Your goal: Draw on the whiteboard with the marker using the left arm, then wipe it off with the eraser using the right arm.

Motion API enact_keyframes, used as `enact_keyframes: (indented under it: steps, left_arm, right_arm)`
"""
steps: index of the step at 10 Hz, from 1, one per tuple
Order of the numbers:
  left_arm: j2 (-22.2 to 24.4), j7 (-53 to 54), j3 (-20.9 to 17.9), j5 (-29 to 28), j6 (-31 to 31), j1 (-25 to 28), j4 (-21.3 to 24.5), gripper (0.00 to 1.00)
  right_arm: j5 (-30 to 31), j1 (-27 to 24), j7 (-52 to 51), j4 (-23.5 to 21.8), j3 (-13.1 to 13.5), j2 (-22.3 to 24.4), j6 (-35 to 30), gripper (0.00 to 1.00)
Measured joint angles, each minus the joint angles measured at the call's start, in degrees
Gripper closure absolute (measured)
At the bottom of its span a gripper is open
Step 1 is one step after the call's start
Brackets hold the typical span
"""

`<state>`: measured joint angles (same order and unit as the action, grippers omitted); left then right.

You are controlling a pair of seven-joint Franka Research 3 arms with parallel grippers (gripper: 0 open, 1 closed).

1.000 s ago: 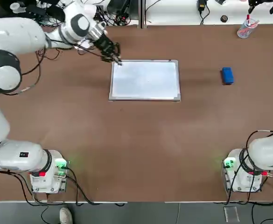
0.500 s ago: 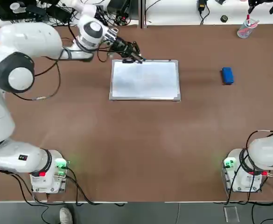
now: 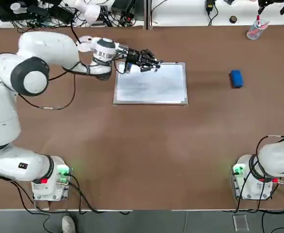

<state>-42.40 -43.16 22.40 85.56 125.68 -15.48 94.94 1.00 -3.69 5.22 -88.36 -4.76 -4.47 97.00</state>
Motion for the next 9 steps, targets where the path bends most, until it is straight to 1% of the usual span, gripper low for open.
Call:
enact_keyframes:
  steps: [3, 6, 9]
  left_arm:
    - [-3.0, 1.7, 0.0, 4.7, 0.1, -0.4, -0.2, 0.83]
    - [-6.2, 6.1, 0.0, 8.9, 0.0, -0.4, -0.8, 0.83]
    - [-8.6, 8.3, 0.0, 9.7, -0.1, -0.5, -1.9, 0.83]
  right_arm:
    - [0.0, 0.0, -0.1, -0.1, 0.0, -0.1, 0.8, 0.00]
    - [0.0, 0.0, -0.1, -0.5, 0.0, -0.3, 1.5, 0.00]
    - [0.0, 0.0, -0.1, -0.7, 0.0, -0.3, 1.8, 0.00]
